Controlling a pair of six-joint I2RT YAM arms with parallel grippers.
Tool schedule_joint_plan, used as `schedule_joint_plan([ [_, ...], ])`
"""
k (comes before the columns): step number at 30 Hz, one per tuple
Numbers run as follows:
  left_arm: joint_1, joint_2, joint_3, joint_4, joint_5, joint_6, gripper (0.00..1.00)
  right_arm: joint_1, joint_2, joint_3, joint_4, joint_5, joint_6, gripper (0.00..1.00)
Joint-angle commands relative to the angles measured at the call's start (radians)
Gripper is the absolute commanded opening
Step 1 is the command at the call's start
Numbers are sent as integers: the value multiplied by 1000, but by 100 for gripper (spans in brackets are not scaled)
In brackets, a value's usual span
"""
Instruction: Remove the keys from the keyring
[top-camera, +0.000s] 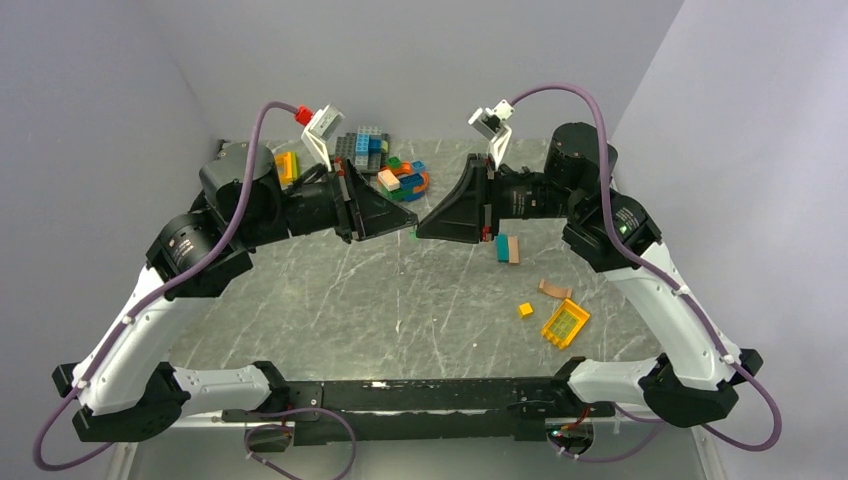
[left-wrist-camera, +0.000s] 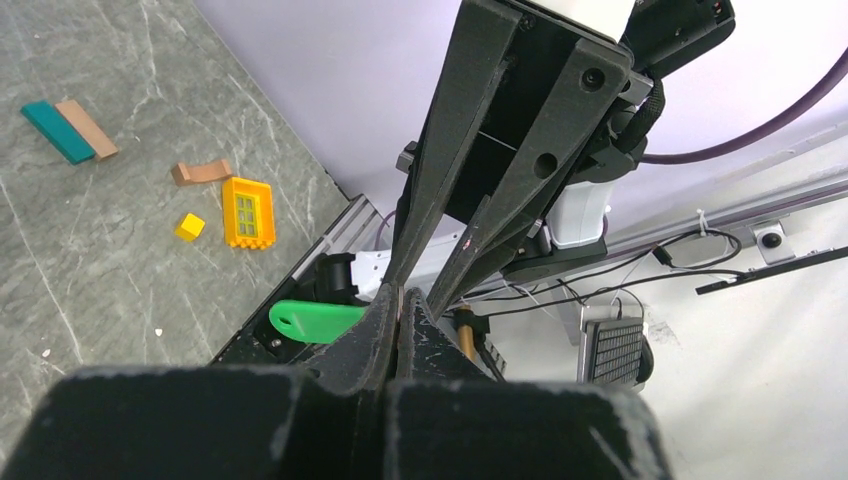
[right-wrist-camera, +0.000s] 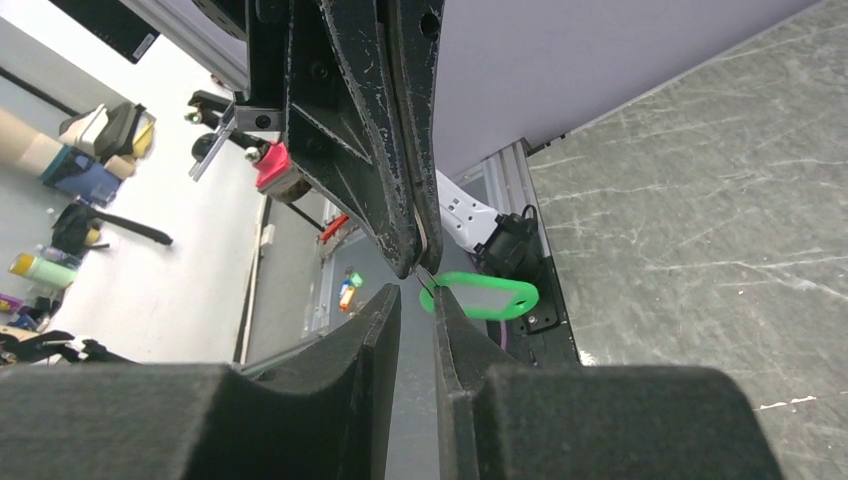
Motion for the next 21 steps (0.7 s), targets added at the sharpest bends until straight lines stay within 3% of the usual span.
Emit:
schedule_joint_plan([
  [1,-2,6,-3,59,8,-10,0,8,17,32,43,23,-15,22],
  [6,-1,10,17,50,7,-5,0,8,23,42,21,45,-34,23],
  [9,-2,13,28,42,6,-2,0,8,25,48,8,56,-45,38],
  [12,-2,11,30,43,4,-1,0,8,26,57,-5,68,-55,45],
  [17,-2,8,27,50,6,-4,0,8,35,67,-11,73,-58,46],
  [21,-1,6,32,42,4,3,0,8,35,68,-7,69,-59,37],
])
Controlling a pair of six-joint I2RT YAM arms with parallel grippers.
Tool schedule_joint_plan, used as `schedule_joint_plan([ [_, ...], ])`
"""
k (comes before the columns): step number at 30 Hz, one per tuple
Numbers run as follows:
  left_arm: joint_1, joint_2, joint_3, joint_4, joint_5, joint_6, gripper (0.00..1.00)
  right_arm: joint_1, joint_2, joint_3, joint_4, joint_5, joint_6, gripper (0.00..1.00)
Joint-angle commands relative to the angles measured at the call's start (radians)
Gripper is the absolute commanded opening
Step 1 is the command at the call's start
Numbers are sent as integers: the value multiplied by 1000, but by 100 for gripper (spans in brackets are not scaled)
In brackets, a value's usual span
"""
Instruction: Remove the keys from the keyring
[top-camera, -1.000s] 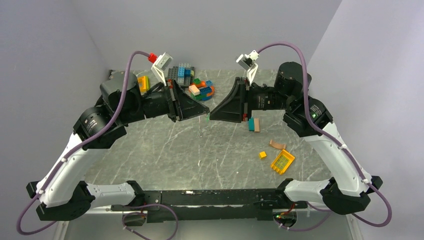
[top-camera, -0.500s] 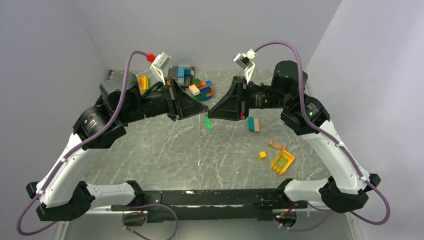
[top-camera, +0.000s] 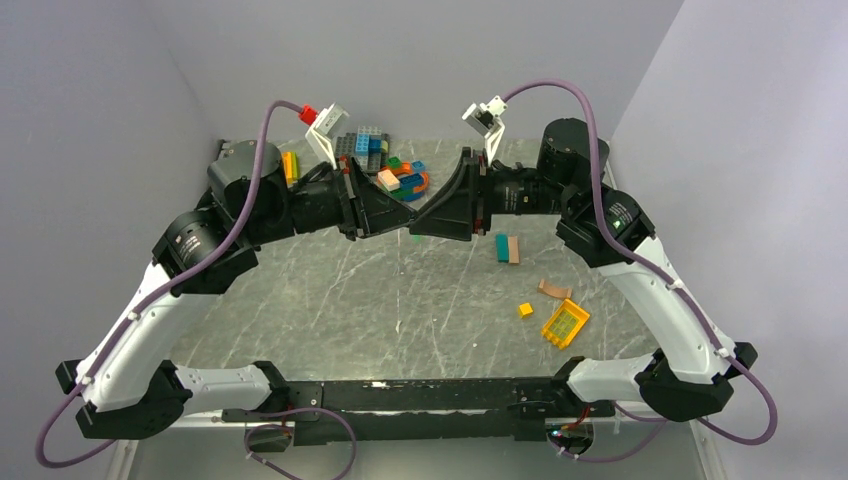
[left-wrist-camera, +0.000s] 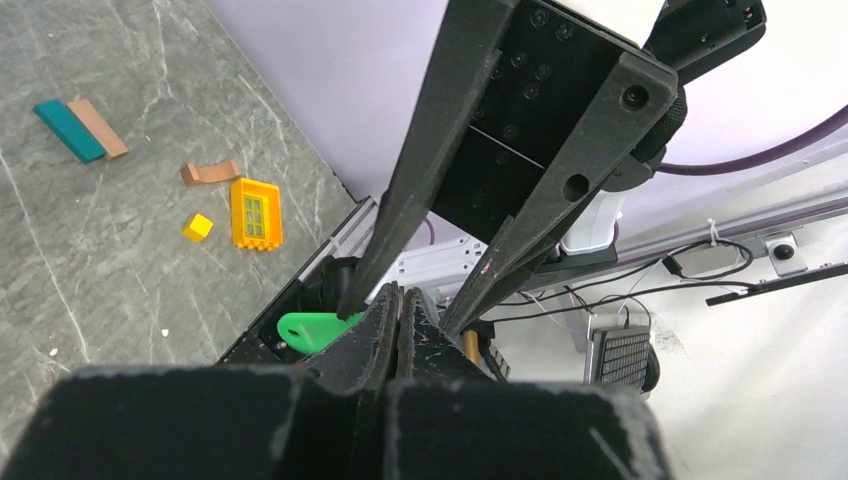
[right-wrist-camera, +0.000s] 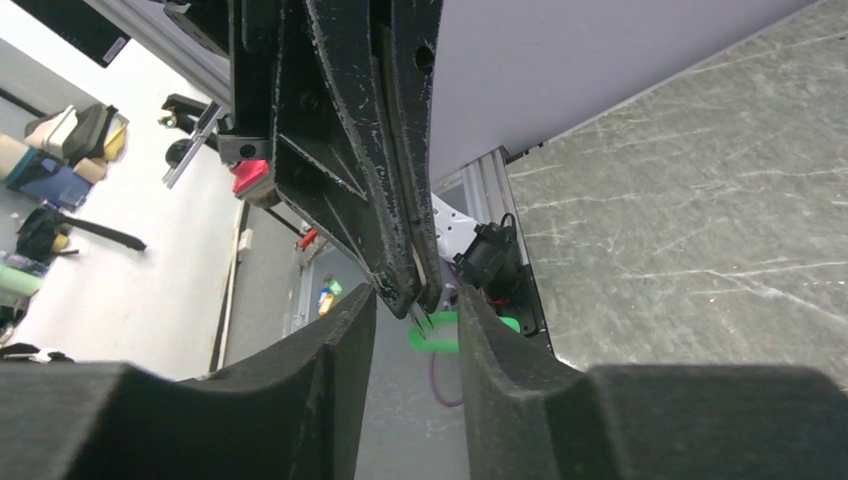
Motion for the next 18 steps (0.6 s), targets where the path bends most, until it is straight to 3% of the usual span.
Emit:
schedule_joint_plan([
  [1,-2,-7,33,42,19,5,0,3,1,36,2,20,-20,36],
  [8,-4,-12,37,32,14,11,0,3,-17,13,18,22,-8,20],
  [18,-3,-16,49,24,13,14,0,3,-63,-34,60,28,24,20],
])
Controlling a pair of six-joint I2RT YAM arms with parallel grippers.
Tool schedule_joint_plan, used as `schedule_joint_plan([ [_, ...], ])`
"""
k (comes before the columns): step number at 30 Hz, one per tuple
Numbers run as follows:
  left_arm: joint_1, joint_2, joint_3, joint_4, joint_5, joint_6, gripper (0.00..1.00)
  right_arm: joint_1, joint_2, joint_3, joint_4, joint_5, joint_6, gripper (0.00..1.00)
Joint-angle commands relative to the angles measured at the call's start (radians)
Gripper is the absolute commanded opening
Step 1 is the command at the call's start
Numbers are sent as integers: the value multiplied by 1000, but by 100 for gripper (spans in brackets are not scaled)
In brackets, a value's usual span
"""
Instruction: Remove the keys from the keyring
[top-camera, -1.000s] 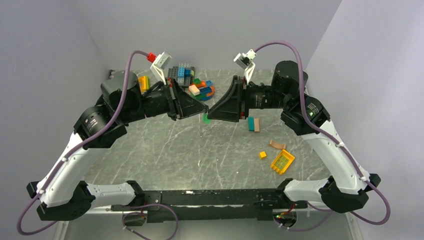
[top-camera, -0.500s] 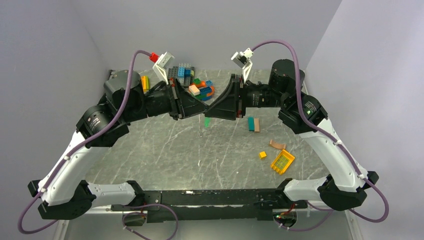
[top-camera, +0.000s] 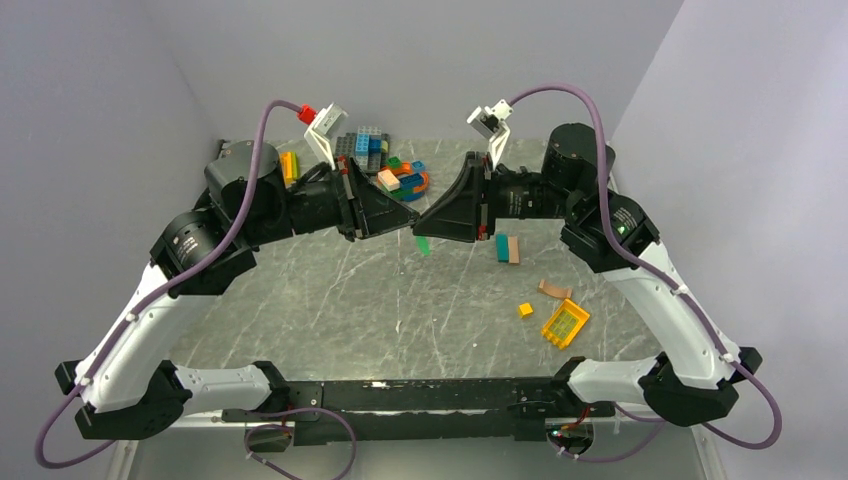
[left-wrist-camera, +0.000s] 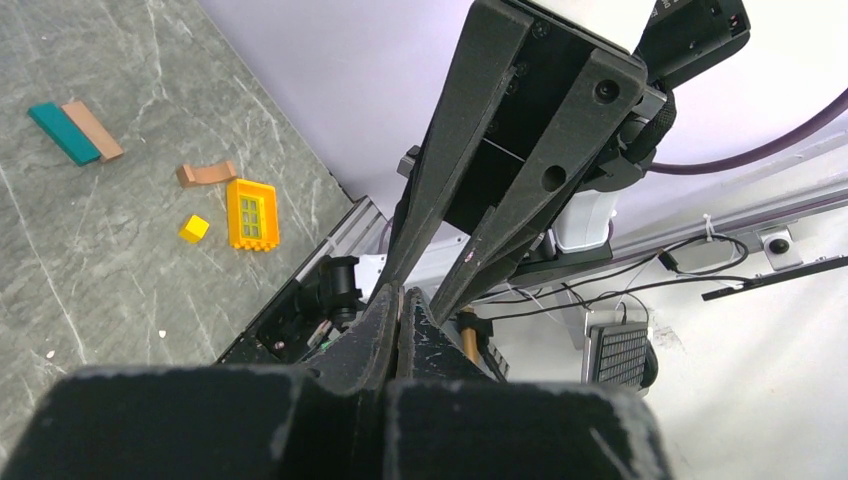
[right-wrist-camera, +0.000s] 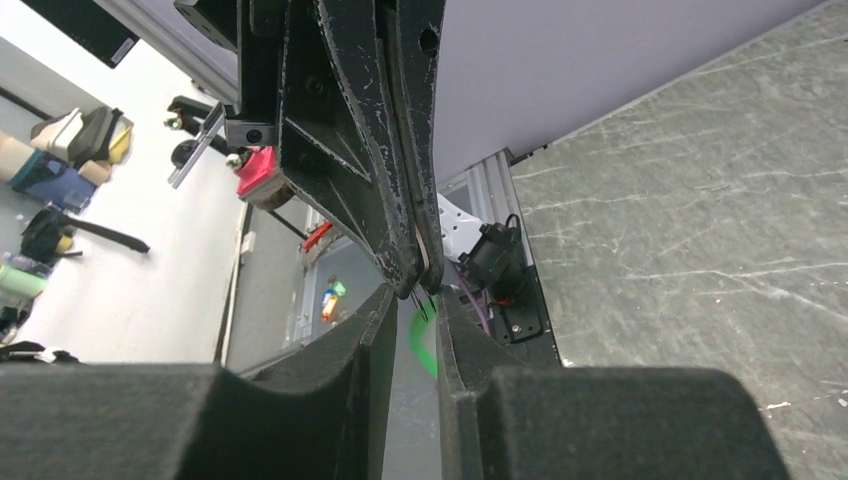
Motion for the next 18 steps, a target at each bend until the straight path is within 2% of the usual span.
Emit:
schedule_joint_plan([
  [1,-2,-15,40,28,11,9,0,-2,-39,-17,46,34,17,20],
  [3,-3,-18,39,31,10,7,0,-2,-49,-25,54,38,22,19],
  [8,-3,-22,37,35,13,3,0,-2,-63,-41,78,47,44,7],
  [18,-3,-33,15,53,27,-6,0,-2,-57,-32,113,44,81,0],
])
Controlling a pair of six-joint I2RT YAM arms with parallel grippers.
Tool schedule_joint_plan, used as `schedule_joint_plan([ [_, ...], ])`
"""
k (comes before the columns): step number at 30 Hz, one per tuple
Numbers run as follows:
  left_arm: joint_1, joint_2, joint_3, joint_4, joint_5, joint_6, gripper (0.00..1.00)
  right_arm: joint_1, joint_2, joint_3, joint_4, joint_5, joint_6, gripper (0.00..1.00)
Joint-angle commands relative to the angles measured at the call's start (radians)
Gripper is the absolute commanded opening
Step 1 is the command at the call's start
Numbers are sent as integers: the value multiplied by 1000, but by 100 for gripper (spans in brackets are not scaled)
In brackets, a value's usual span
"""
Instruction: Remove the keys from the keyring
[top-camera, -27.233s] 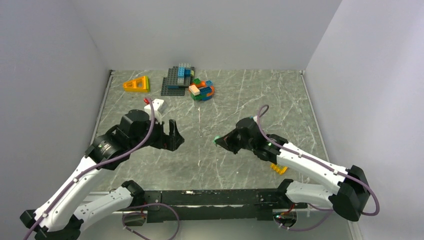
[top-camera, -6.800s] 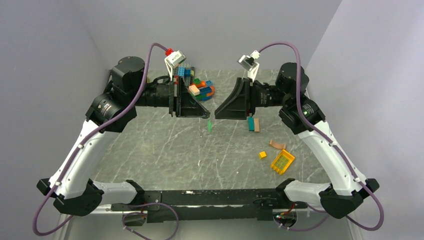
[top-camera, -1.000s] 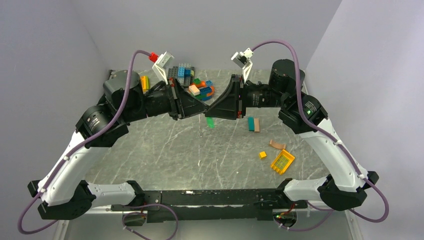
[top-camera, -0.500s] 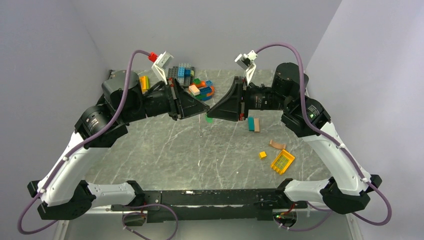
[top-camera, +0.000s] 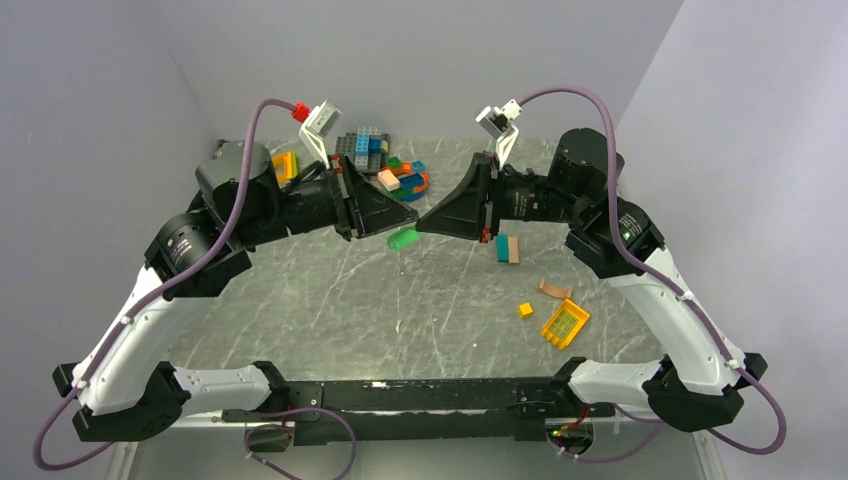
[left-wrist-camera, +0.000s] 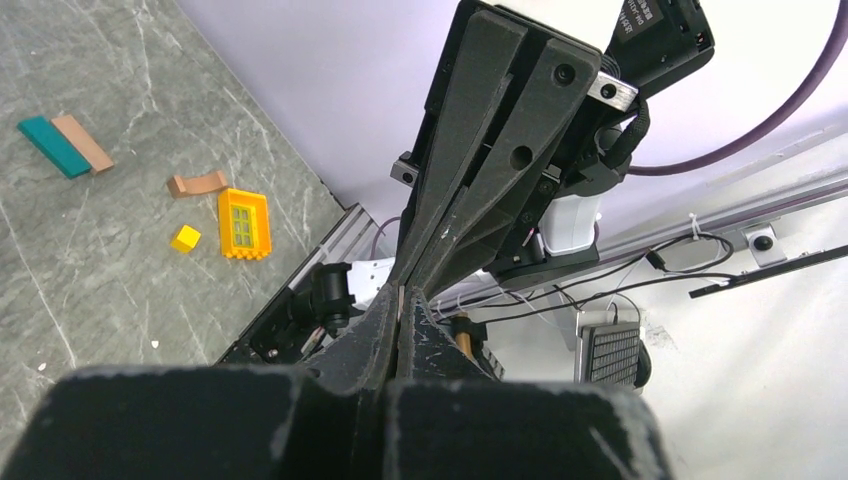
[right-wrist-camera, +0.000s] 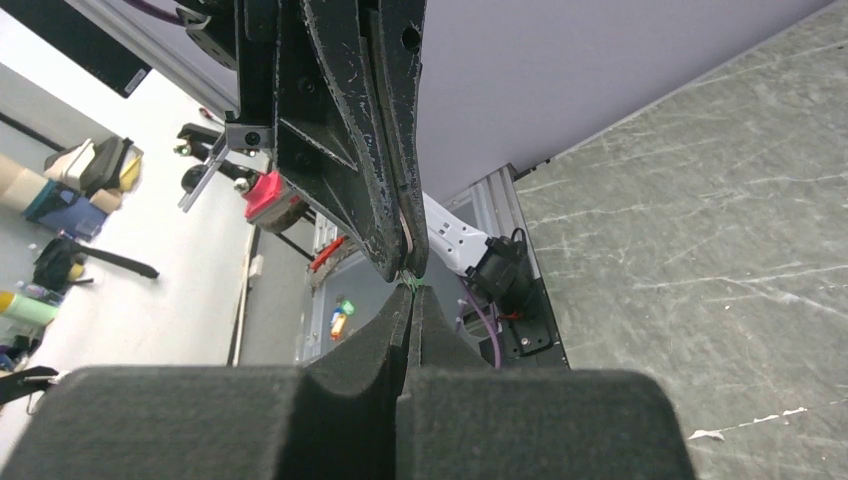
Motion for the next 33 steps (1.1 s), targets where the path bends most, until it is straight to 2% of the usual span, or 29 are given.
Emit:
schedule_joint_plan([
  [1,-3,-26,6,46,17,-4,0,-2,-17,9,79,5,33,0],
  [5,-3,-41,-20,97,-1,-11,0,-2,-38,-35,158,23,95,0],
  [13,-9,-46,-12,205,-45,5,0,0,-94,-216,520,99,367,0],
  [23,-13,-28,23,291,-91,35,0,0,-47,-157,636,163,468,0],
  [33,-15,10,52,395,-124,39,0,1,-13,-108,688,210,483,0],
])
